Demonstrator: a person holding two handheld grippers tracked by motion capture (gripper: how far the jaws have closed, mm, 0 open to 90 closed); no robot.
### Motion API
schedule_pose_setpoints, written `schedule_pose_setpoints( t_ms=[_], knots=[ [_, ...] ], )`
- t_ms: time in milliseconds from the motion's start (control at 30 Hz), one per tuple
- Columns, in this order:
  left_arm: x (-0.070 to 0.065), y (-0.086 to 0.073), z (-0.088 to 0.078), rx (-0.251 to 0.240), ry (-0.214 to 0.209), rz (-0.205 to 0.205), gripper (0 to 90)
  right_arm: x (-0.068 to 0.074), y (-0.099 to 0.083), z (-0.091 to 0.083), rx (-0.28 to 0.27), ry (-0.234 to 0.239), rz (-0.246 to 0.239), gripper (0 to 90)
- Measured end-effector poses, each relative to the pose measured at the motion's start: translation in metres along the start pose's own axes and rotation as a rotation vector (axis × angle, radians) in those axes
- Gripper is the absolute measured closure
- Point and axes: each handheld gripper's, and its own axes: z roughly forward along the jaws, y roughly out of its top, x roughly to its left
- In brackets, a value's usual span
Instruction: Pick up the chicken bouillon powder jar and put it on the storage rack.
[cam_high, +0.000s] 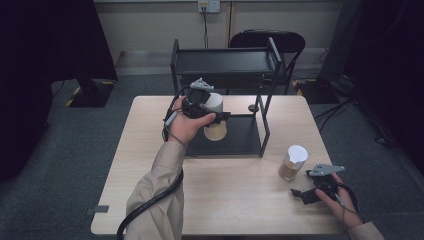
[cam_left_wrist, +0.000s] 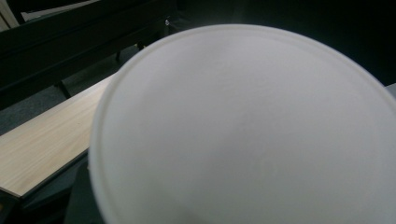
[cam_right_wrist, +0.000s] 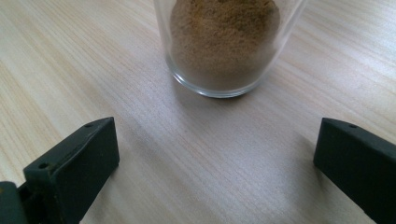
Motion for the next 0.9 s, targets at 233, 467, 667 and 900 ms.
schedule_pose_setpoints(
  t_ms=[233,467,667,900],
  knots=[
    [0.000,0.014,-0.007,-0.008,0.004,0.001,35.8,0.000,0.000,0.000,0.000,0.000,0.000,0.0],
    [0.000,0.028,-0.014,-0.001,0.017,0.006,35.8,0.000,0.000,0.000,0.000,0.002,-0.001,0.0],
    [0.001,0.044,-0.021,0.008,0.027,0.009,35.8,-0.001,0.000,0.000,0.000,0.004,-0.004,0.0],
    [0.002,0.061,-0.028,0.012,0.033,0.012,35.8,-0.002,0.000,0.000,0.000,0.006,-0.005,0.0]
  ],
)
